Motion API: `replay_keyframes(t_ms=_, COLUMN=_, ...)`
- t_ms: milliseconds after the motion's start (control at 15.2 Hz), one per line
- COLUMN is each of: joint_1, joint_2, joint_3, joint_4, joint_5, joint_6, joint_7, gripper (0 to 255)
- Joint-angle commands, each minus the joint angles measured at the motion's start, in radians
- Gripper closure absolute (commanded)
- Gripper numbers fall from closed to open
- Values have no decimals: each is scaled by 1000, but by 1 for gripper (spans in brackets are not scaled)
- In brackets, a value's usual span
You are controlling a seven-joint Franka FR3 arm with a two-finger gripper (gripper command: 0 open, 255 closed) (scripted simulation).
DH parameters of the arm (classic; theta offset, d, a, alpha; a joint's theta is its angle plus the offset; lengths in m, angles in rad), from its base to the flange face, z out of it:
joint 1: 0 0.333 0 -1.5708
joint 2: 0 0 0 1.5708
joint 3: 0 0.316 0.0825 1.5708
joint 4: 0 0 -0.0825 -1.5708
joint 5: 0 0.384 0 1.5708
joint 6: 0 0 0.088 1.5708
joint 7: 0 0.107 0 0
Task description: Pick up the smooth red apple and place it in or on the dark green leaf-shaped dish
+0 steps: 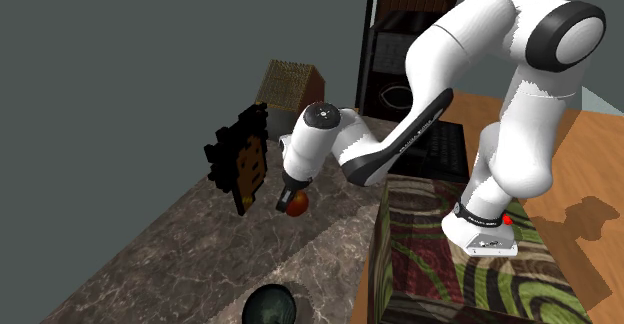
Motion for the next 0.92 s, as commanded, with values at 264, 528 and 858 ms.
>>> replay_keyframes(t_ms=264, joint_1=-5, joint_2=-53, joint_3=12, joint_4=21, joint_5=71, joint_6=-59, joint_7=-64, gripper=255)
replay_keyframes(t_ms=528, joint_1=-6, joint_2=-85, joint_3=16, joint_4=40, joint_5=112, joint_6=-101, joint_7=-103, gripper=255)
replay_keyframes(t_ms=858, joint_1=-6, joint_2=-120, joint_3=19, joint_4=70, joint_5=156, joint_6=-156, joint_7=-145, gripper=255)
